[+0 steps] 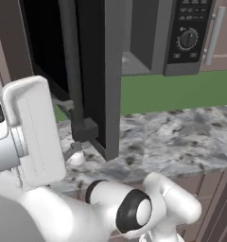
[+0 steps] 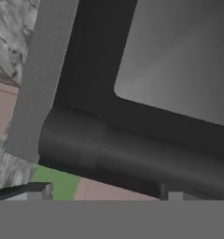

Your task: Pick the mug from the counter and place it inside the microwave. Then close the microwave.

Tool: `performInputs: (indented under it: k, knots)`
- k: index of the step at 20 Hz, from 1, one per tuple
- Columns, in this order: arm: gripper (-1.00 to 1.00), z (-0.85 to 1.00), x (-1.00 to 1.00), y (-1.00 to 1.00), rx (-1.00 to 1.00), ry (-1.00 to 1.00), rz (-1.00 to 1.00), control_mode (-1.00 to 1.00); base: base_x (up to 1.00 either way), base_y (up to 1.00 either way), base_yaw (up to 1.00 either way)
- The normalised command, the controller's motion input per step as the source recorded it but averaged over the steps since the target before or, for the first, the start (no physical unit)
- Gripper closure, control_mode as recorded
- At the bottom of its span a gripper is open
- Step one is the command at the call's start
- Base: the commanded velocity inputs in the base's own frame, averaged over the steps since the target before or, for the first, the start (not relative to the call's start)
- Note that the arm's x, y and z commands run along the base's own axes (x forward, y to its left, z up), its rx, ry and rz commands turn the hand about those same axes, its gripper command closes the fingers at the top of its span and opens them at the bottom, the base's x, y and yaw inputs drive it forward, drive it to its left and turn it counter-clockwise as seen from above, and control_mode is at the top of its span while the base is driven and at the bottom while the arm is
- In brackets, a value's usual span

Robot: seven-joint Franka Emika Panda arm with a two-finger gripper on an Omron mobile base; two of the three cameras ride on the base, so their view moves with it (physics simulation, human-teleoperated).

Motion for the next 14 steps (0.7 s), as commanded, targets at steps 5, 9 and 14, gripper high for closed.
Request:
performInputs:
  k: [5,9,14]
  knots:
    - [-1.00,0.29,0.34,-0.59,0.00,0.25,0.00,-1.00,0.00,0.00,0.00]
    - [-1.00,0.22,0.51,-0.53,0.00,0.26,0.00,-1.00,0.00,0.00,0.00]
    - [-1.00,0.15,0.54,-0.49,0.00,0.26,0.00,-1.00,0.00,0.00,0.00]
